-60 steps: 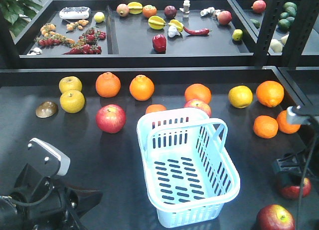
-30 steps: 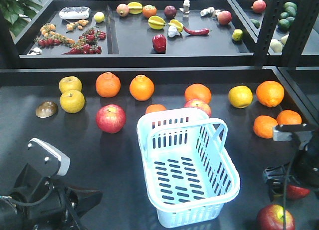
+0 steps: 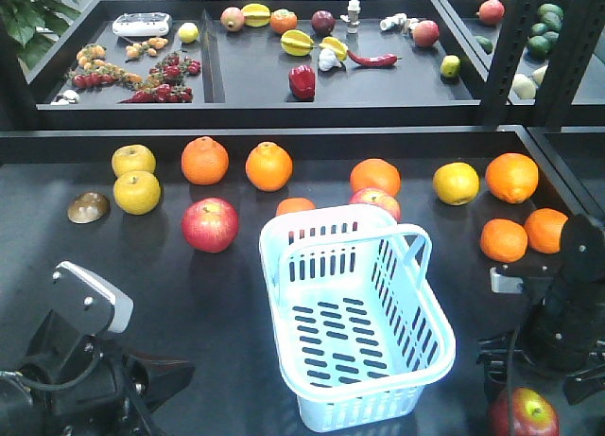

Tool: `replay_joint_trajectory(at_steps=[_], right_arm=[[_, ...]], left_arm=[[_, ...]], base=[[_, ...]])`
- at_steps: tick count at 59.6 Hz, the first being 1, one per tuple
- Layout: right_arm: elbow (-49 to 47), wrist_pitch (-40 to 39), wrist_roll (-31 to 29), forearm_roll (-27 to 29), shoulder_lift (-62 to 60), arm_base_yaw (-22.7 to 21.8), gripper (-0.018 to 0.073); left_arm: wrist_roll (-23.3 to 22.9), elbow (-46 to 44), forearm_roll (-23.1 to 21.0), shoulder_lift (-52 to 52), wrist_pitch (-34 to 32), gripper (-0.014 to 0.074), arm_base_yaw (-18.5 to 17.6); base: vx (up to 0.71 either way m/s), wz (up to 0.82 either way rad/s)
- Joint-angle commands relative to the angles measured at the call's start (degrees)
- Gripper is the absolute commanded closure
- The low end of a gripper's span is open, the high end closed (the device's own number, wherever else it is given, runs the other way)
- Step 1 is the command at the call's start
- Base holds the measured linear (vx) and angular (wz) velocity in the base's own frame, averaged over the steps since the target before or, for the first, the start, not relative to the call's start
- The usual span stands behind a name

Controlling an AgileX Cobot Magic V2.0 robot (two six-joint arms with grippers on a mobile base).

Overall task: Pick three apples into basket with both arms
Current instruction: 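Lower the right gripper over the red apple and close it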

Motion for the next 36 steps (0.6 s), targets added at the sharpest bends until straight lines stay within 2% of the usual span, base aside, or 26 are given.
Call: replay_joint_trajectory(at_steps=[1,25,36], right_arm=[[-1.4,0.1,-0.7,-0.4,-0.3,-0.3,-0.0095],[-1.4,-1.2,-0.7,-0.4,4.9,-0.3,-0.0080],[-1.4,-0.8,-2.6,0.0,5.1,-0.3,-0.0015]], left_arm=[[-0.4,-1.3,-1.2,-1.0,-1.9,0.0602,-0.4],[-0.4,-1.3,-1.2,-1.0,-1.9,0.0602,-0.4],[-0.4,-1.3,-1.2,-1.0,-1.8,0.0602,-0.4]], base=[[0.00,0.00],[0.00,0.00],[0.00,0.00]])
